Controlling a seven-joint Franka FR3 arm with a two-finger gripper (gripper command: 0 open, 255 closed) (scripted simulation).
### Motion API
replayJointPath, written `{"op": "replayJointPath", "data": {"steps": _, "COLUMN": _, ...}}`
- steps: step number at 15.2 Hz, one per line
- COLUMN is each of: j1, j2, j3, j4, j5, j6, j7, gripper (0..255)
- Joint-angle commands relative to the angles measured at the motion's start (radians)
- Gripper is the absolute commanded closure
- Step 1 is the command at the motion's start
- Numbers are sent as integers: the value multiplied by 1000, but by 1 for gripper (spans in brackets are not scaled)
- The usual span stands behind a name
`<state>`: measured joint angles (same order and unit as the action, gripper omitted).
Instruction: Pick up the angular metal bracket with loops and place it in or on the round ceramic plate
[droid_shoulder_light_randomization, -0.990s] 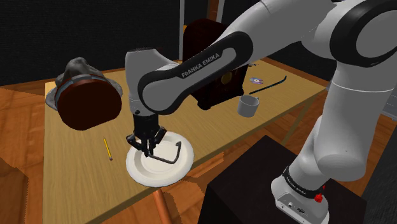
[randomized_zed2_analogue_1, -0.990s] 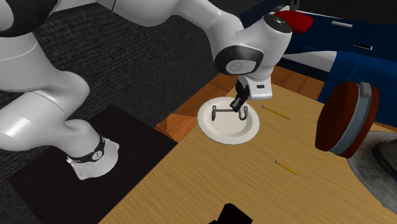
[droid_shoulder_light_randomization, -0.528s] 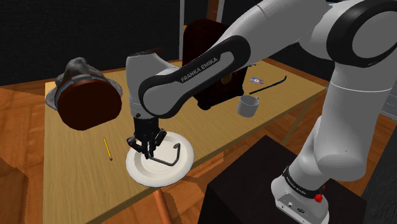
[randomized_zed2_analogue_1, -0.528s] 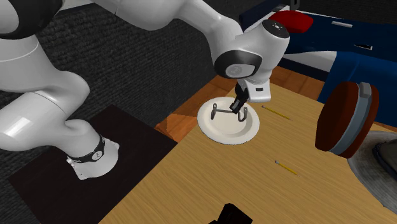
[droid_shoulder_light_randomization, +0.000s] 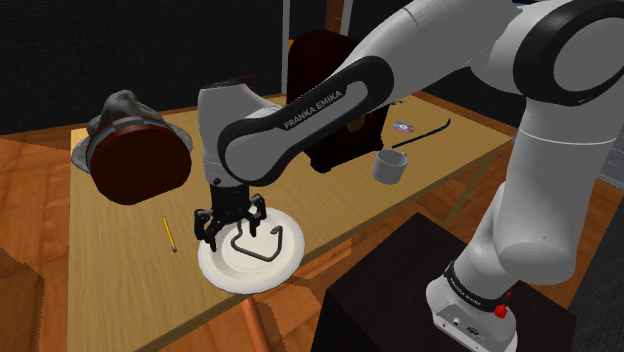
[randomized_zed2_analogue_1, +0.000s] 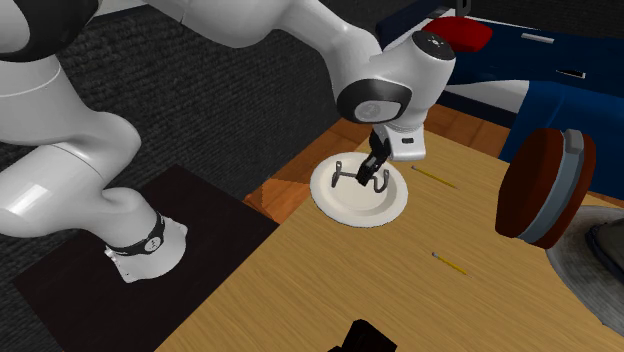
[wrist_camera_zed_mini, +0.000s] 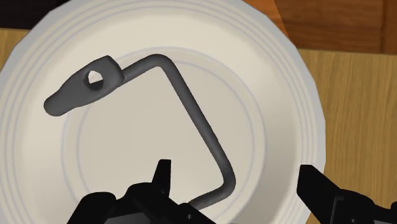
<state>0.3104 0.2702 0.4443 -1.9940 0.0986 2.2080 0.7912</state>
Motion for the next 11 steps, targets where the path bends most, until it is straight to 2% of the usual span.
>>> {"op": "replayJointPath", "data": {"steps": 1, "j1": -6, "j2": -17, "j3": 1, "j4": 14, "j5": 6, "j6": -30, "j7": -4, "gripper": 0}}
{"op": "replayJointPath", "data": {"steps": 4, "j1": -20, "j2": -59, "j3": 1, "j4": 60, "j5": 21, "j6": -117, "j7": -15, "gripper": 0}}
{"op": "replayJointPath", "data": {"steps": 11, "j1": -20, "j2": -59, "j3": 1, "j4": 60, "j5": 21, "j6": -117, "j7": -15, "gripper": 0}}
